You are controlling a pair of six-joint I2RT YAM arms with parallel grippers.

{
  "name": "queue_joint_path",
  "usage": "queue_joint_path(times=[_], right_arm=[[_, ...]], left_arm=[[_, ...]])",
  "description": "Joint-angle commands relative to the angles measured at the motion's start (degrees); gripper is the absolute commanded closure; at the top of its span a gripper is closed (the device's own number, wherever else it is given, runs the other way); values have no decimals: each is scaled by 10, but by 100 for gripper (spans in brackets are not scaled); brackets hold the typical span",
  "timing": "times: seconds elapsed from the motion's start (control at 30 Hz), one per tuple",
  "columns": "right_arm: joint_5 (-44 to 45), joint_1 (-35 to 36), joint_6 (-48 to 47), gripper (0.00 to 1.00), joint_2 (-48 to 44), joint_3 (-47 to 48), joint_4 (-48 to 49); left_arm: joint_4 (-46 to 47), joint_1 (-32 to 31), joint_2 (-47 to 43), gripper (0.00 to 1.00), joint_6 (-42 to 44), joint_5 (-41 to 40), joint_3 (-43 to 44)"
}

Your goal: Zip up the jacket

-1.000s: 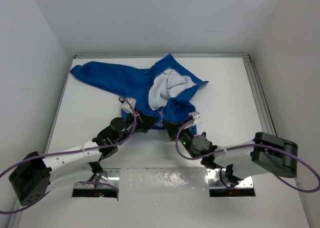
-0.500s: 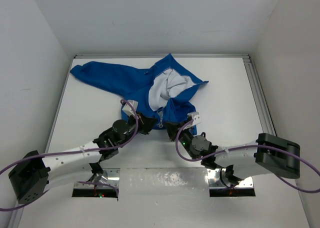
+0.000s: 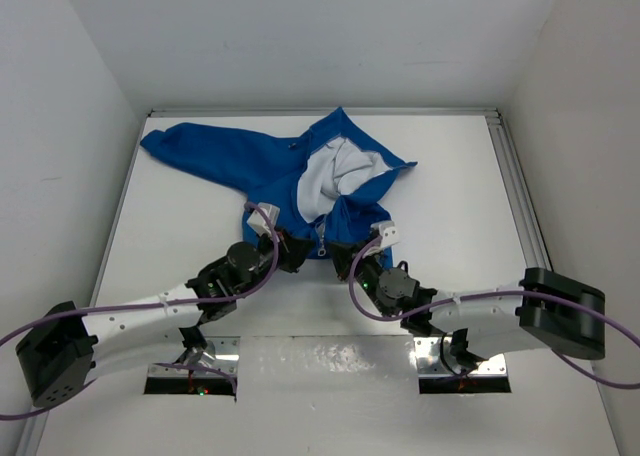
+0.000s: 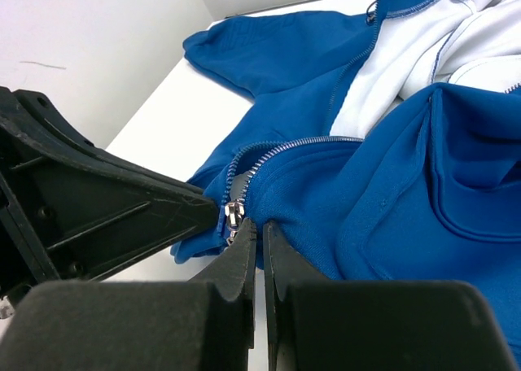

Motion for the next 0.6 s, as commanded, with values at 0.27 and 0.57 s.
queue_joint_path(times=[0.27,0.57], right_arm=[[32,41,-17,100,-31,6,-28],[91,70,-52,100,-38,38,-94]], left_arm=[[-7,-11,-25,100,16,-30,37],[-24,-11,-26,100,31,-45,42]])
